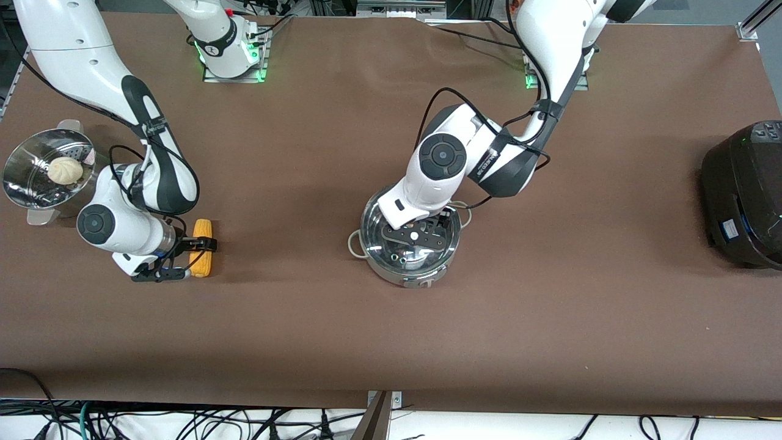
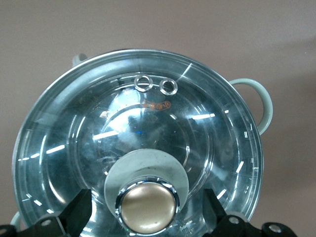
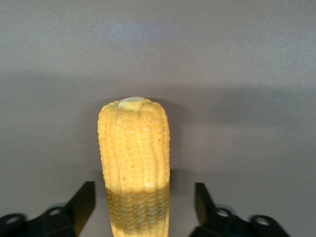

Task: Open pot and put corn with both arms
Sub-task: 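Lift the glass lid with the left gripper while the right gripper lifts the corn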

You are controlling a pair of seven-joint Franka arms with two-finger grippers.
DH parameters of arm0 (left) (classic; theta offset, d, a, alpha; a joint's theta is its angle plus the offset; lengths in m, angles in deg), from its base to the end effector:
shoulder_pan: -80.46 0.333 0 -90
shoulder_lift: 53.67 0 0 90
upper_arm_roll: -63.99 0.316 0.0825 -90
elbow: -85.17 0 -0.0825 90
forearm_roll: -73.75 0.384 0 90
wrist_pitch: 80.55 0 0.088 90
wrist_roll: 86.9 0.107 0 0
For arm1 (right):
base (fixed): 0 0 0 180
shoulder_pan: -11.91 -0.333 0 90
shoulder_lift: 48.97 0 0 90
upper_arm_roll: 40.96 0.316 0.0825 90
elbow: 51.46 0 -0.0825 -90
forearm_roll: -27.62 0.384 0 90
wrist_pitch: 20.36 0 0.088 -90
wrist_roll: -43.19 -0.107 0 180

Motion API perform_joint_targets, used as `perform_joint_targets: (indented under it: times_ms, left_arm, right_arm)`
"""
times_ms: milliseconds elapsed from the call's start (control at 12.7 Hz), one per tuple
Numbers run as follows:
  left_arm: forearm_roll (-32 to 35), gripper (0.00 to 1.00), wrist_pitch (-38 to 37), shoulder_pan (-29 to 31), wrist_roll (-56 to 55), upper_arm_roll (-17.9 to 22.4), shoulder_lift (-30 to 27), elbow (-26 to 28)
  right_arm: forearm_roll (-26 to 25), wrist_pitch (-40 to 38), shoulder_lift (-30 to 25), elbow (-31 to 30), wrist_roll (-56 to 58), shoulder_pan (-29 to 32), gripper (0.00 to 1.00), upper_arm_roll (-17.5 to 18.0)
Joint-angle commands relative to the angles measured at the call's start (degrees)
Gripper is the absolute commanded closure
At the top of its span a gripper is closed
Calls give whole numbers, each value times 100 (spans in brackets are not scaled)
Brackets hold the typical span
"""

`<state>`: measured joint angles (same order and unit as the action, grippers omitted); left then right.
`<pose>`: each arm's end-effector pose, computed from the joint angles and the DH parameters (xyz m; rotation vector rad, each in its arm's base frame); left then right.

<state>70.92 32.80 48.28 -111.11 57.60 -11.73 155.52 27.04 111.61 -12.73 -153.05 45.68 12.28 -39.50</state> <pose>0.5972 -0.4523 0.3409 3.0115 -0.3057 -0.0653 0.6488 0.0110 0.1946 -3.1265 -0.1024 0.1596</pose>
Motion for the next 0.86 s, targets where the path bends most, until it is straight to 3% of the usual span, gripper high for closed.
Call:
perform_joint_targets:
  times_ms: [0,79,236,471,786]
  left_arm:
    - [1,59,12,-25,153,50,-19,-47]
    - [1,73,3,-16,153,50,-27,-47]
    - [1,88,-23,19,153,50,-45,-56]
    - [-95,92,-119,72,74,50,-238,-100]
    - [-209,94,-917,141,-295,67,-650,-179]
  right_arm:
    - [-12,21,-47,-10,68,16,90,30]
    - [-12,13,-55,7,77,24,91,30]
    - [-3,4,-64,16,68,7,92,39]
    - [-3,-101,-134,77,68,16,91,100]
    - [40,-987,-450,551,59,24,91,109]
